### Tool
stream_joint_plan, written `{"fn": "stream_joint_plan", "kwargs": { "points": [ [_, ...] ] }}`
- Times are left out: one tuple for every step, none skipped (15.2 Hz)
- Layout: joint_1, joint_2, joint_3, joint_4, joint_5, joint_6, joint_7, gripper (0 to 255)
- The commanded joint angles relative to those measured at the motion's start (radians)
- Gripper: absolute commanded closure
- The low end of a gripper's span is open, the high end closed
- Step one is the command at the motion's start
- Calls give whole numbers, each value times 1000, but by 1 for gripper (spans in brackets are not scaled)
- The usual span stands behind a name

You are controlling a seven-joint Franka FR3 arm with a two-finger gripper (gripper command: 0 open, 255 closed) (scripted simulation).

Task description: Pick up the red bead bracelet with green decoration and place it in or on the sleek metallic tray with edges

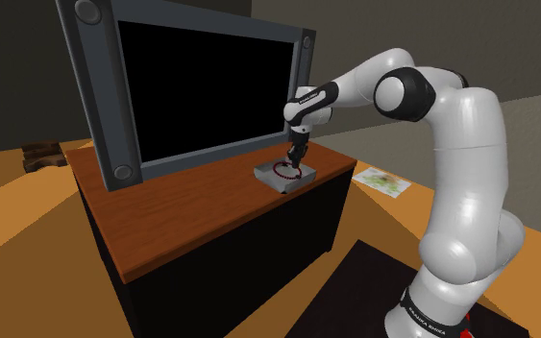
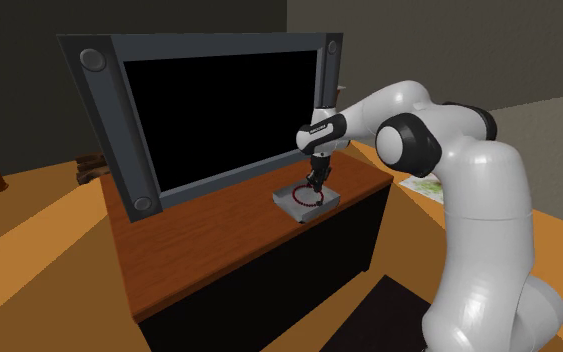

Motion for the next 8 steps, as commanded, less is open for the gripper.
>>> {"fn": "stream_joint_plan", "kwargs": {
  "points": [
    [0,1,0,0,0,1,0,255],
    [0,1,0,0,0,1,0,255],
    [0,1,0,0,0,1,0,255],
    [0,1,0,0,0,1,0,255],
    [0,1,0,0,0,1,0,255],
    [0,1,0,0,0,1,0,0],
    [0,1,0,0,0,1,0,0],
    [0,1,0,0,0,1,0,0]
  ]
}}
